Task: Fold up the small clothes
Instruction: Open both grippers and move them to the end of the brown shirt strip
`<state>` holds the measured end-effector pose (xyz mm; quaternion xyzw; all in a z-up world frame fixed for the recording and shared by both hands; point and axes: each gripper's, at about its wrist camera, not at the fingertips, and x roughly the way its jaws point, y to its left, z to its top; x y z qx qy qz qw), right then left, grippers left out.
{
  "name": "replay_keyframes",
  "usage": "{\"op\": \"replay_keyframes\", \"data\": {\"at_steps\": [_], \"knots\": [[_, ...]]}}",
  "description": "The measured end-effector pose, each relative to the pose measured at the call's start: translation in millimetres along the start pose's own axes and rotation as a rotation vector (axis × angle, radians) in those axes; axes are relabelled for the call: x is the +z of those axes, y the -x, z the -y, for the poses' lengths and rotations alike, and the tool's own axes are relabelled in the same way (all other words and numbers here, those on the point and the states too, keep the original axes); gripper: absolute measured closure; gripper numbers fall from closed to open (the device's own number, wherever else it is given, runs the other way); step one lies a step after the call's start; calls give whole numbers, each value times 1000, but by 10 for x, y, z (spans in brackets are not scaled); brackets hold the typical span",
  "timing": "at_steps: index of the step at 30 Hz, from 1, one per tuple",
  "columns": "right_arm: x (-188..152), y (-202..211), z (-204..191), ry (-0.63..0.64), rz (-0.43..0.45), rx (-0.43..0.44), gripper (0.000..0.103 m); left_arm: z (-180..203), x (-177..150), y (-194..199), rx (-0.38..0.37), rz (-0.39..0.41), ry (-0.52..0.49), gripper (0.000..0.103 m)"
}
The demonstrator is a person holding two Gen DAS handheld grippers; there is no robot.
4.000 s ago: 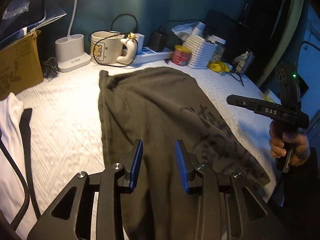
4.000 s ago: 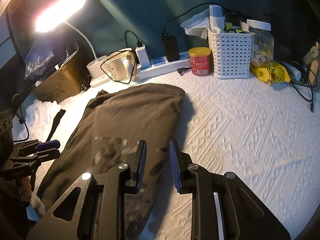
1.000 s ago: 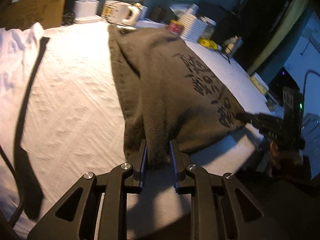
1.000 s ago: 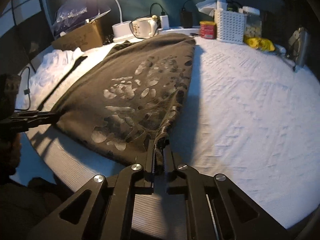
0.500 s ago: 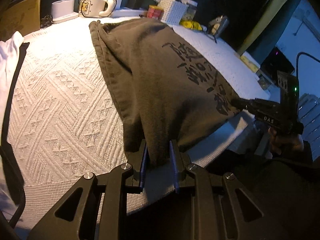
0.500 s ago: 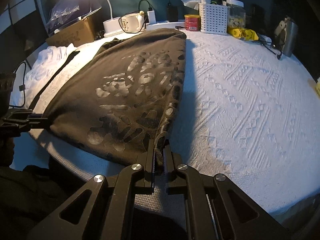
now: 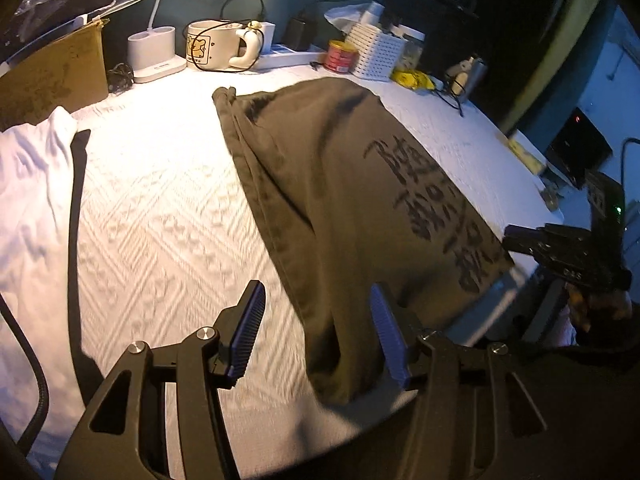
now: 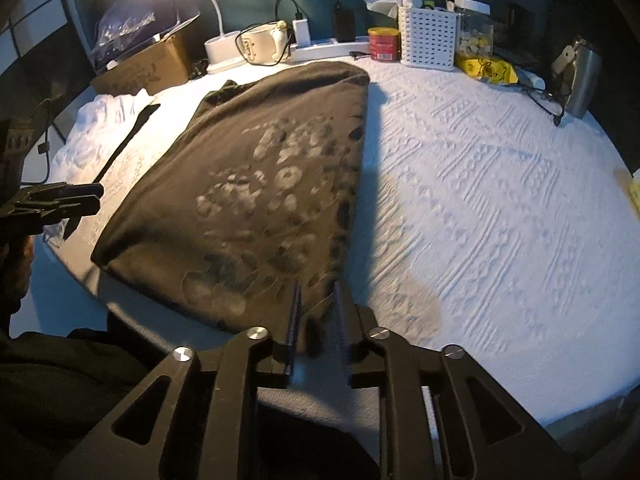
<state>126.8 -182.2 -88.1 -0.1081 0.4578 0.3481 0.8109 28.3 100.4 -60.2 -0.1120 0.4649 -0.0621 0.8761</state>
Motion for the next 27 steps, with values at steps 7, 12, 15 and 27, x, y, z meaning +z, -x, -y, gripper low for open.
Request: {"op": "replay_keyframes", "data": {"at_steps": [7,12,15,27], "knots": [[202,-110,148,-25,0,16,56,-9,334,-116,14,32,27,48],[400,-202,284,-43,6,18,56,-61,546,-221,-3,39,59,43],[512,-269,344,-46,6,11,56,-116,662,-302,-8,44,80,37],[973,-565,455,-46,25,30,56,-339,1108,-571,9,71,135,37]]}}
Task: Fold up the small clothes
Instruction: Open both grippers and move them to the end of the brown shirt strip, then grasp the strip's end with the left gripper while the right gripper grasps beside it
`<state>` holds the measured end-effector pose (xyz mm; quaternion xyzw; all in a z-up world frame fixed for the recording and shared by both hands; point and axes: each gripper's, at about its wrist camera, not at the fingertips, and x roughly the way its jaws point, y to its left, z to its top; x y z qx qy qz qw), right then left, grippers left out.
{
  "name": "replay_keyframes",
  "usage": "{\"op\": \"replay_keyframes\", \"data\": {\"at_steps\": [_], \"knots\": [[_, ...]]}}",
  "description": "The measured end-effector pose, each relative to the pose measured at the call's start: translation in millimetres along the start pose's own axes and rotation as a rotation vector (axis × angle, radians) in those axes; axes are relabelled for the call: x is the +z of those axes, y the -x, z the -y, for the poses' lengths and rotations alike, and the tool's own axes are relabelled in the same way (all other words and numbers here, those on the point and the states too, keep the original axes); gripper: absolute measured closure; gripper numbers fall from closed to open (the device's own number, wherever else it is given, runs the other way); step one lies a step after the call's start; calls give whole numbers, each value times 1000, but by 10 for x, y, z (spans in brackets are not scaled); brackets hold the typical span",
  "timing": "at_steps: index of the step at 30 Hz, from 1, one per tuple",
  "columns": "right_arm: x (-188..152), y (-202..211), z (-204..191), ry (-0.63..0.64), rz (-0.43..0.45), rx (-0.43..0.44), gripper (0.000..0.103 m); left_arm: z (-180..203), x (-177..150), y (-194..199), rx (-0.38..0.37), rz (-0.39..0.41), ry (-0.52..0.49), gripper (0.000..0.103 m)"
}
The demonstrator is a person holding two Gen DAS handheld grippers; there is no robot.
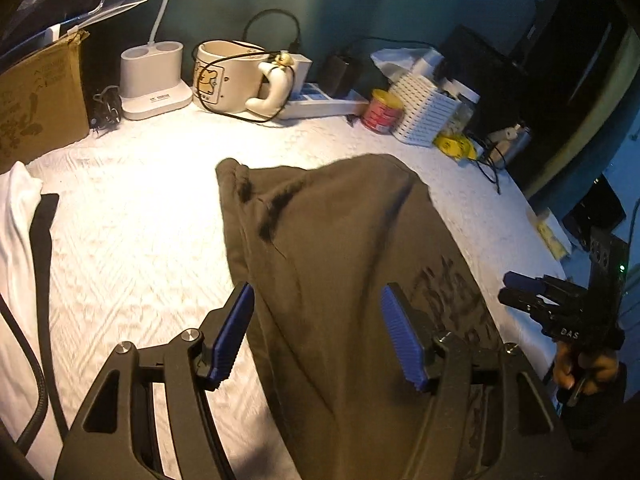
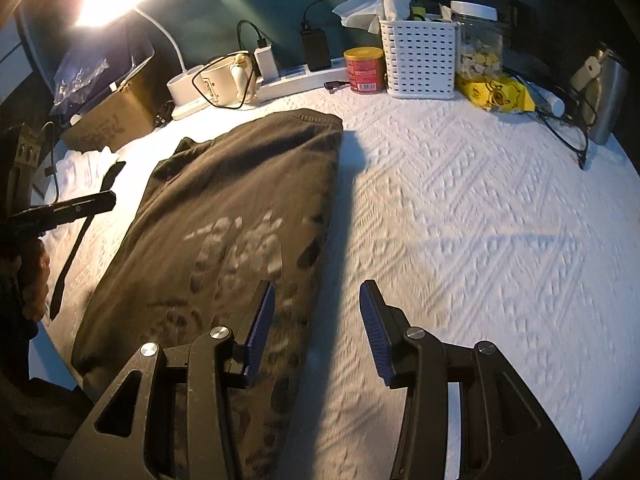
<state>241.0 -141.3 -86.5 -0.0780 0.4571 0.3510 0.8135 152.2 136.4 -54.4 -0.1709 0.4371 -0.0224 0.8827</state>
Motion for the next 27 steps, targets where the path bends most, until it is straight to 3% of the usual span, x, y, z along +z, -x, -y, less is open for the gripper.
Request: {"op": "replay_keyframes", "data": {"at_steps": [6,9,15,18,22,27], "knots": [[190,-106,45,22,8,-22,56,-165,105,-192,-3,14,39,36],[290,-154,86,28,16,-33,56,-245,159,-264,-13,42,76,20],[491,-272,163,25,26,-40,56,-375,294,-519,-42,26,100,19],[571,-322,192,21,36,-34,56,-343,320,-633,-34,-13,67,19],[593,-443,197,27,18,-21,56,-203,301,-711,53,-19,-54,18],[597,-565,266,0,9,-15,56,-209,352,-770,13,-32,-47,13]]}}
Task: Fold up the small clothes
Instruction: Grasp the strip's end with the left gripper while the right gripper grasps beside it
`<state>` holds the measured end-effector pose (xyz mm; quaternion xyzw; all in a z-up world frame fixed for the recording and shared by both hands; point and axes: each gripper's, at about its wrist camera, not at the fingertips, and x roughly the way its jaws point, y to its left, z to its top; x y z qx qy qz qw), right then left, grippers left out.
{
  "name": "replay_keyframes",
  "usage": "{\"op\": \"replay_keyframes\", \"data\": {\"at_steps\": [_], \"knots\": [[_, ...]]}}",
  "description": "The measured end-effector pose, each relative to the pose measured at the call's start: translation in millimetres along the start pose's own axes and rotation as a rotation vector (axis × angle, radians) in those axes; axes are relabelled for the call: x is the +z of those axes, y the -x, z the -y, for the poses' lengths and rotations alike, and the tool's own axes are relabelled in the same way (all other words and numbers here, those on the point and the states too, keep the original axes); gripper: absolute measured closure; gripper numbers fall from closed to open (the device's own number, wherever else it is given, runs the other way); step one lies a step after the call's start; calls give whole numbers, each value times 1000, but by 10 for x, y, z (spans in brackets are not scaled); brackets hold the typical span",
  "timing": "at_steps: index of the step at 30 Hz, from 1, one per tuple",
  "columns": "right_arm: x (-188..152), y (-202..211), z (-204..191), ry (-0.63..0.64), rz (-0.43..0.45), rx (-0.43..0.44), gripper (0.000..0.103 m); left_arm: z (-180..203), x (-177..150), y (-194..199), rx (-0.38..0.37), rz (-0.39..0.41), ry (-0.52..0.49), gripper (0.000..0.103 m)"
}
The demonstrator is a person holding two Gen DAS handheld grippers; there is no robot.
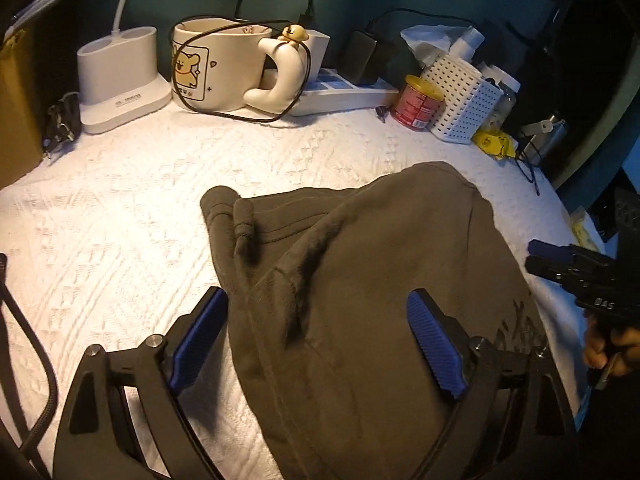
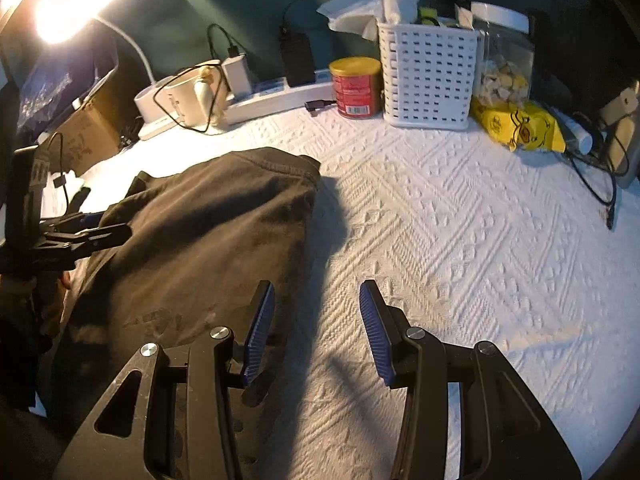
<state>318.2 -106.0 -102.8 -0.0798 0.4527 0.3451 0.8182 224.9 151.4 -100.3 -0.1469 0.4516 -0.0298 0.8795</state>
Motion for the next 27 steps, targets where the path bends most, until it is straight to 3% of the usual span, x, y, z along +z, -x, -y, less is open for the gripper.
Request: {"op": "replay_keyframes", "data": {"at_steps": [6,14,16,20,24,27], "knots": [[77,-108,7,-19,14,47,56,228,41,-88,-113,-50,-60,12],[205,-291,-44,-10,6,64,56,347,19,-123,-92,-35,-130,14],[249,-340,-43,-11,6,67,56,397,-1,-134,-69,-24,-177,27],[320,-418,-65,-12,-4,107,56,446,-6,-165,-36,-4,-212,37],[373,-531,-152,-2,-27,148,55,514,-47,-188,-33,22,-215,59],[384,-547,-256,29,-6,144,45,533,-61,-193,-41,33,-209,69]]}}
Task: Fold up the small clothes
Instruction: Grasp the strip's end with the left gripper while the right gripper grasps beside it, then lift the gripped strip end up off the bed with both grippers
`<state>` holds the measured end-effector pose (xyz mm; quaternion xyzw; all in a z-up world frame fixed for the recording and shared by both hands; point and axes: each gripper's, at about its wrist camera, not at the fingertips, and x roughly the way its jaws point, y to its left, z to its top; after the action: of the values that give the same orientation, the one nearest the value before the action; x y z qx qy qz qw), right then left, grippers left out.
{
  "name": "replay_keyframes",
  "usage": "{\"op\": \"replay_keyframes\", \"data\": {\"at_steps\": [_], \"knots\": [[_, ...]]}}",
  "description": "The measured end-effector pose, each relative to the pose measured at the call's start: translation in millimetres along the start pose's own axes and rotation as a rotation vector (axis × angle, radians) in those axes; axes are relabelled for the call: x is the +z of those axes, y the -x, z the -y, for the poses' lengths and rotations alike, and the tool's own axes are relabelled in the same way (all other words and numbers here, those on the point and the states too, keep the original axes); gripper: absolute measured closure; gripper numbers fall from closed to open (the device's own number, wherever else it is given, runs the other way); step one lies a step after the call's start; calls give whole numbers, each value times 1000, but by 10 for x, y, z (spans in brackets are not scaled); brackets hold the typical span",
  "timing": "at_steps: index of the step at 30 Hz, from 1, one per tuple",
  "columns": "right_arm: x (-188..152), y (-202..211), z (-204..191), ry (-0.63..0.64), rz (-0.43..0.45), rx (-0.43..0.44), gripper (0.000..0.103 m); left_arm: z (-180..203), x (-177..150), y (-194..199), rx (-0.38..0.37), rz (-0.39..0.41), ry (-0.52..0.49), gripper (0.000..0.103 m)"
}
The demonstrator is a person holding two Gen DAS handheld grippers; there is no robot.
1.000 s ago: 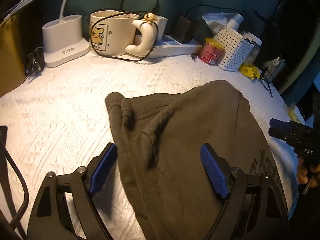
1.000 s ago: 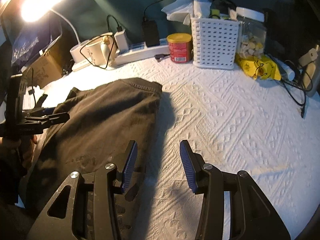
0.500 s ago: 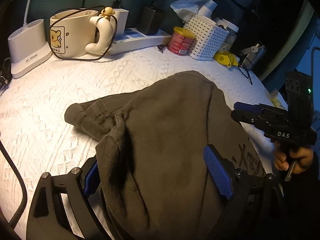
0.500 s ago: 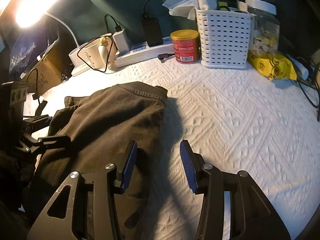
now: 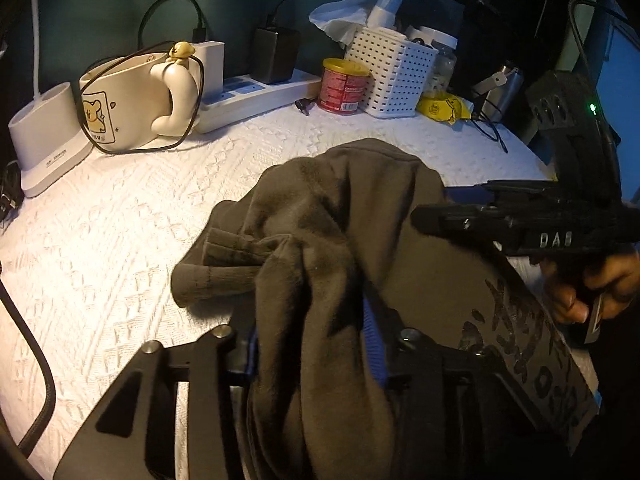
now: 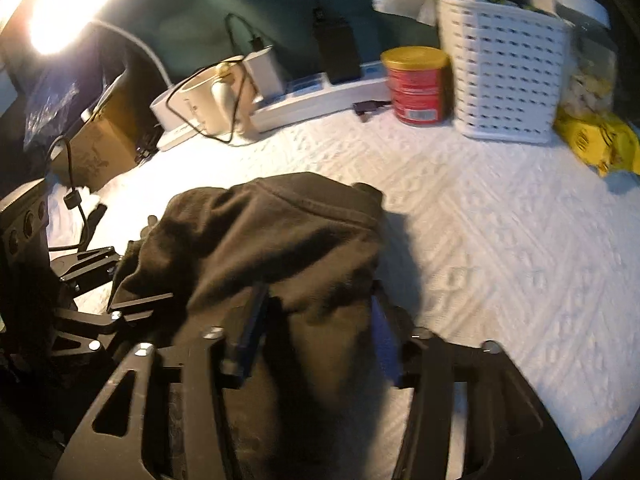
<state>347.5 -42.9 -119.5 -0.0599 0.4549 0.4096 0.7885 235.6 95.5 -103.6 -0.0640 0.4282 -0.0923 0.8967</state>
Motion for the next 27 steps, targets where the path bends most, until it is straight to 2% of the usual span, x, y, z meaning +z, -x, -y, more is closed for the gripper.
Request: {"op": "replay_keyframes", "data": {"at_steps": [5,7,9,12,16,23,27], "knots": [[-3,-35,-80,16,27,8,44,0,1,0,-13,5,14,76],[-6,-55,-137,43,26,-18,55,25,4,-8,-8,3,8,77],[-11,-58,-157,48,25,-5,63,40,8,-13,-1,3,0,77],[-29,-44,-156,56,37,-12,69,50,9,-17,11,3,-7,77],[-43,-27,-205,83,48,-39,83,47,7,-20,16,3,-12,78],[-84,70,-245,97,84,-51,88,175,-15,52,57,43,-55,80],[-101,227,-290,99,116,-51,88,214,-21,135,53,64,-48,81]]}}
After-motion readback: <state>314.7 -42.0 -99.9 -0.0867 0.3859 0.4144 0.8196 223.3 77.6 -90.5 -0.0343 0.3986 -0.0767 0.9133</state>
